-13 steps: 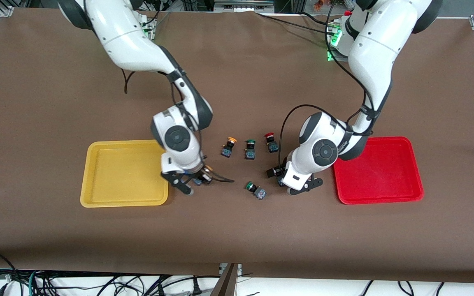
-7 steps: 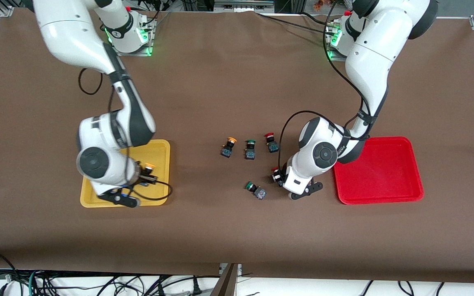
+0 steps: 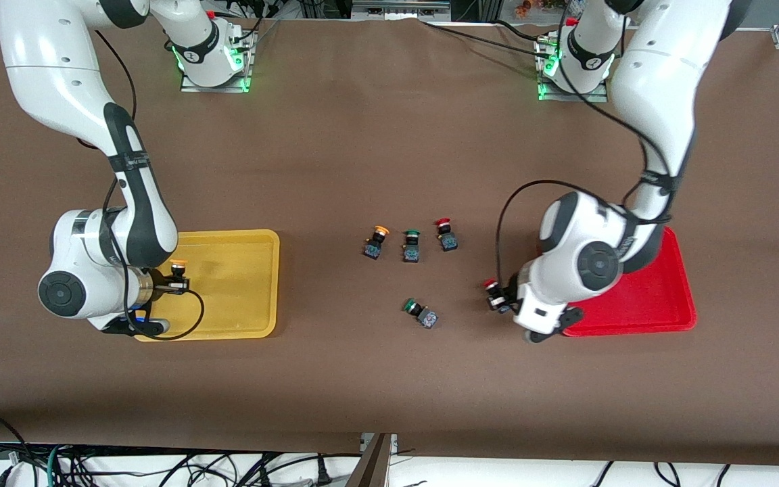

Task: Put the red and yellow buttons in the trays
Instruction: 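Place the orange button in the yellow tray while the left gripper places red, then move both grippers back to the remaining orange and red buttons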

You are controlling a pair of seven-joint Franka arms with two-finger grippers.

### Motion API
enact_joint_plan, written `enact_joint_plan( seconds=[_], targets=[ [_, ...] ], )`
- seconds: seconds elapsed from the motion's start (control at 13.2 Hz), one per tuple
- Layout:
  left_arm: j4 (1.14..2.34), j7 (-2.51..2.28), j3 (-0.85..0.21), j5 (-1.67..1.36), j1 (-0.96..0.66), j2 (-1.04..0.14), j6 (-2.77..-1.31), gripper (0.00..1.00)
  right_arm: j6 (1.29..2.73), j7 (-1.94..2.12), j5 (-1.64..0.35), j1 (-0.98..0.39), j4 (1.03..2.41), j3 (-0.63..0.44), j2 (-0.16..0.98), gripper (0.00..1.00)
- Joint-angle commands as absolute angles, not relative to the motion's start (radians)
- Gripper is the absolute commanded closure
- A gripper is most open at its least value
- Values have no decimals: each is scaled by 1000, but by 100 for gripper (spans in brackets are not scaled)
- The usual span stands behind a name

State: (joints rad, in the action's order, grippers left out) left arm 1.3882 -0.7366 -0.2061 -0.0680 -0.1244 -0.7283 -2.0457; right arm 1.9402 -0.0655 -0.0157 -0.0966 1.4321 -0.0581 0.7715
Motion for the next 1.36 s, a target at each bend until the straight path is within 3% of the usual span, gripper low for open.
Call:
enact_joint_plan(
  seconds=[0.0, 0.08, 0.15, 0.38, 0.45, 0.53, 0.68, 0.83, 1.06, 1.29],
  targets=[
    [1414, -663, -210, -68, -13, -683, -1921, 100, 1977, -51, -31, -104, 1479, -49, 750, 65],
    [1423, -581, -212, -45, 21, -687, -1911, 100, 1974, -57, -32, -106, 1474, -49, 750, 9],
    [1434, -490, -210, 1, 34, -695, -1911, 100, 1965, -61, -34, -106, 1468, -46, 744, 0],
    [1541, -410, -212, 177, 52, -713, -1959, 100, 1905, -87, -67, -132, 1436, -26, 698, 0],
    [1564, -408, -213, 195, 48, -713, -1982, 85, 1901, -159, -108, -155, 1428, -20, 696, 0],
    [1566, -407, -213, 196, 38, -715, -1980, 44, 1901, -266, -142, -182, 1428, -8, 695, 0],
    [1562, -393, -215, 196, 31, -712, -1973, 0, 1917, -496, -149, -269, 1427, 21, 698, 0],
    [1545, -402, -232, 180, 32, -672, -1945, 0, 1983, -703, -147, -380, 1413, 23, 731, 0],
    [1540, -532, -343, 89, 31, -627, -1896, 0, 2118, -937, -147, -498, 1413, 23, 773, 0],
    [1559, -659, -442, 69, 8, -673, -1917, 0, 2210, -1046, -147, -580, 1413, 23, 808, 0]
  ],
)
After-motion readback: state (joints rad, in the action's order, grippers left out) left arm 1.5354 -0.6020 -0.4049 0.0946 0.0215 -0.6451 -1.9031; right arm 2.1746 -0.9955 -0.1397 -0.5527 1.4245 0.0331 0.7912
